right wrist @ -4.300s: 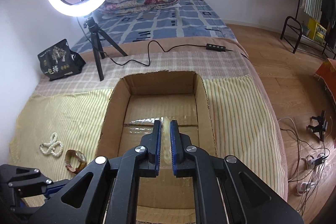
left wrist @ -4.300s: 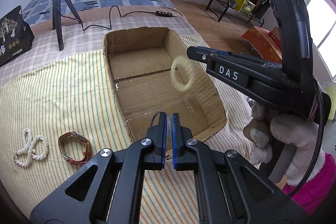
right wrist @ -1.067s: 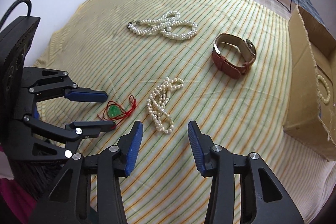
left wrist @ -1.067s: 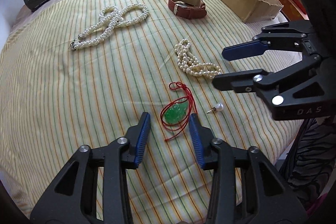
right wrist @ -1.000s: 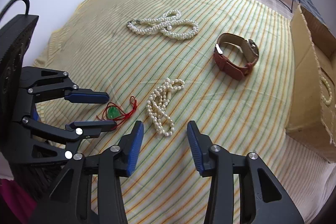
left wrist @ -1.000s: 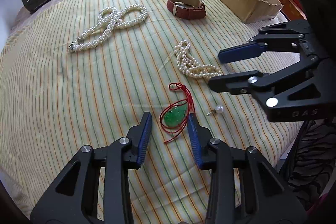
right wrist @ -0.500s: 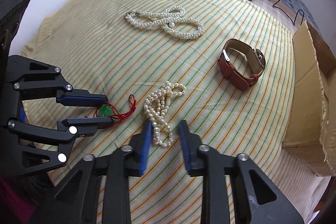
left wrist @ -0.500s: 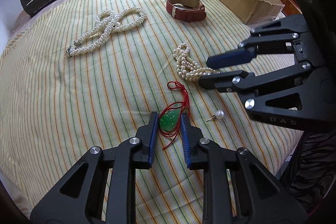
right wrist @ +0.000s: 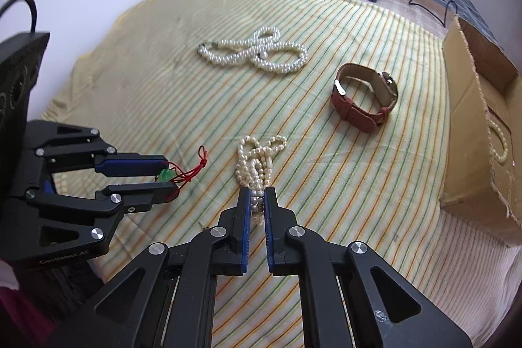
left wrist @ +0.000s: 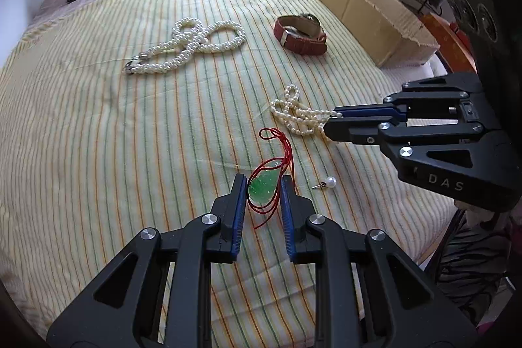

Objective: Organize jewelry
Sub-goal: 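Carry the pendant and pearl strand into the box and open both tools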

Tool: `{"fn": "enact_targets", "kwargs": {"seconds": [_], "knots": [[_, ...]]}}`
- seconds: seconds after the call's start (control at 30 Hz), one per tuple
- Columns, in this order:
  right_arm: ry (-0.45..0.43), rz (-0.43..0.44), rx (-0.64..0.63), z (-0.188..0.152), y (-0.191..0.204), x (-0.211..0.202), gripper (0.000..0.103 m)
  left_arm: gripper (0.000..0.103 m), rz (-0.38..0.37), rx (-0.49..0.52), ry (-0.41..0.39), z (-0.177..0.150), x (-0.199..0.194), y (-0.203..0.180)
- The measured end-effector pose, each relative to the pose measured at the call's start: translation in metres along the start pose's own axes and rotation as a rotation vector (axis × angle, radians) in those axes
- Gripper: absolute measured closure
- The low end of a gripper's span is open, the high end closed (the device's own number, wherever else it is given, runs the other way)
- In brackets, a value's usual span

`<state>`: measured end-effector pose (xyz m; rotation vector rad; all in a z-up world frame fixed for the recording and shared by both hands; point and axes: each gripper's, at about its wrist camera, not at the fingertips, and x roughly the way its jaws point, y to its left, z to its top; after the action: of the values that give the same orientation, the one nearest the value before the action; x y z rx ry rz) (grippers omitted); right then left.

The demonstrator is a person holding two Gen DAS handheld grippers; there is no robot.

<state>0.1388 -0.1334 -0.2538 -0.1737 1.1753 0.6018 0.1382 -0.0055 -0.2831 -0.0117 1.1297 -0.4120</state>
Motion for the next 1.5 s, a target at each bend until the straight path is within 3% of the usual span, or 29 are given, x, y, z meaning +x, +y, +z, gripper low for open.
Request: {"fn": "enact_targets", "kwargs": {"seconds": [0.2,0.7,1.03,1.5], "knots": [[-0.067,0.015,0.057,-0.002,-0.004,-0.022,0.097,0.084,-0.016,-0.039,-0.045,-0.002,-0.022,-0.001],[-0.235,-0.002,0.116,0.002,-0.012,-0.091,0.097,0.084,-0.018,-0.014,-0.144,0.005,-0.065,-0.019],[-0.318,-0.055,0.108,-0.002,-0.020,-0.146,0.097,0.084,-0.039,0.031,-0.185,0.018,-0.081,-0.042],[-0.415,-0.158,0.148,-0.002,-0.068,-0.211,0.097,0.084,-0.070,0.103,-0.203,0.050,-0.077,-0.085]]}}
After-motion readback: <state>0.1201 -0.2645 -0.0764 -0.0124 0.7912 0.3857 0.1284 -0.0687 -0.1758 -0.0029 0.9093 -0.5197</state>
